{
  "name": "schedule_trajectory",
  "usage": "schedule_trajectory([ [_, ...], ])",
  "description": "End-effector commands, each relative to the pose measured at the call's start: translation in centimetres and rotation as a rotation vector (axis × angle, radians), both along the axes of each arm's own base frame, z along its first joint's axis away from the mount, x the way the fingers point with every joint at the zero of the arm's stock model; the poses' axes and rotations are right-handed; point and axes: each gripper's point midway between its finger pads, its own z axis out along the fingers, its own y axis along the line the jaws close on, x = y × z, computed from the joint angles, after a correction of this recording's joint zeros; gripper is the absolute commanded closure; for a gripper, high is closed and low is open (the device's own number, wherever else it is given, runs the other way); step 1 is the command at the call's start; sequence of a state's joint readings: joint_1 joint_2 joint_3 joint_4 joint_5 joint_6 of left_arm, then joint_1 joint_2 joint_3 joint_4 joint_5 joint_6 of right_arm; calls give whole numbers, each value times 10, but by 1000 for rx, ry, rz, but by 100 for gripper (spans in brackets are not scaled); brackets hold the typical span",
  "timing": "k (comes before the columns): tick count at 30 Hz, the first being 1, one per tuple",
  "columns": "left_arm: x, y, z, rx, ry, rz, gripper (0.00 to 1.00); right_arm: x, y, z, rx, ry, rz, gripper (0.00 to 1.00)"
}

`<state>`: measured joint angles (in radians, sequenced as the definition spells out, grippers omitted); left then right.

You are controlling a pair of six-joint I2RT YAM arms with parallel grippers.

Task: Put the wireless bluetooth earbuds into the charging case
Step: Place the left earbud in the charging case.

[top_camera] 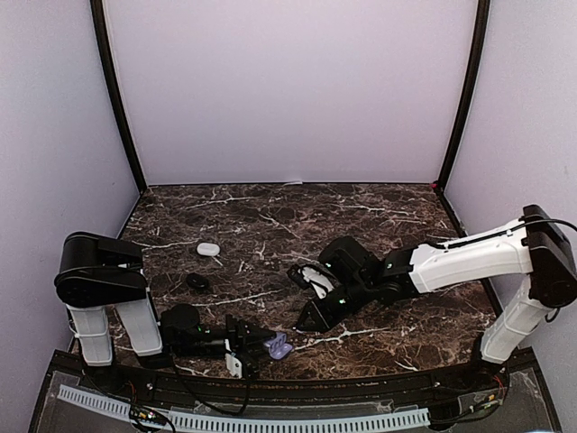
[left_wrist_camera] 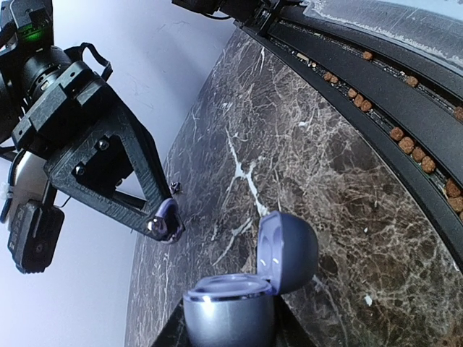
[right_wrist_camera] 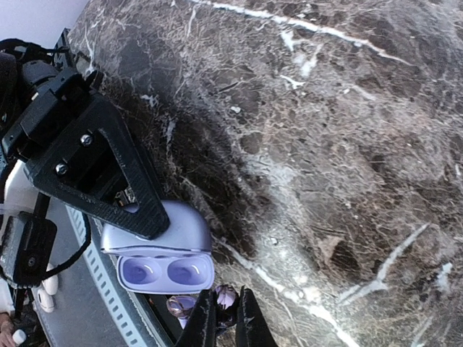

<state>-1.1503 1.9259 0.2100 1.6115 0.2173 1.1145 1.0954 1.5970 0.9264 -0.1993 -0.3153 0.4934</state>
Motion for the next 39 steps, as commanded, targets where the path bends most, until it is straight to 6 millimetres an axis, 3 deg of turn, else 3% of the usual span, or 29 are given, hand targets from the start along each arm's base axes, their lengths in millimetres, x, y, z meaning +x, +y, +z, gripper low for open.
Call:
schedule_trajectory([
  [1, -1, -8, 55, -209, -95, -16, 96, -14, 27, 6, 54, 15, 89, 94],
  [26, -4, -7, 58, -223, -63, -29, 96, -28, 41, -16, 10, 47, 171, 87],
  [39, -12, -7, 59, -231, -30, -70, 97, -22, 39, -9, 4, 13, 150, 88],
])
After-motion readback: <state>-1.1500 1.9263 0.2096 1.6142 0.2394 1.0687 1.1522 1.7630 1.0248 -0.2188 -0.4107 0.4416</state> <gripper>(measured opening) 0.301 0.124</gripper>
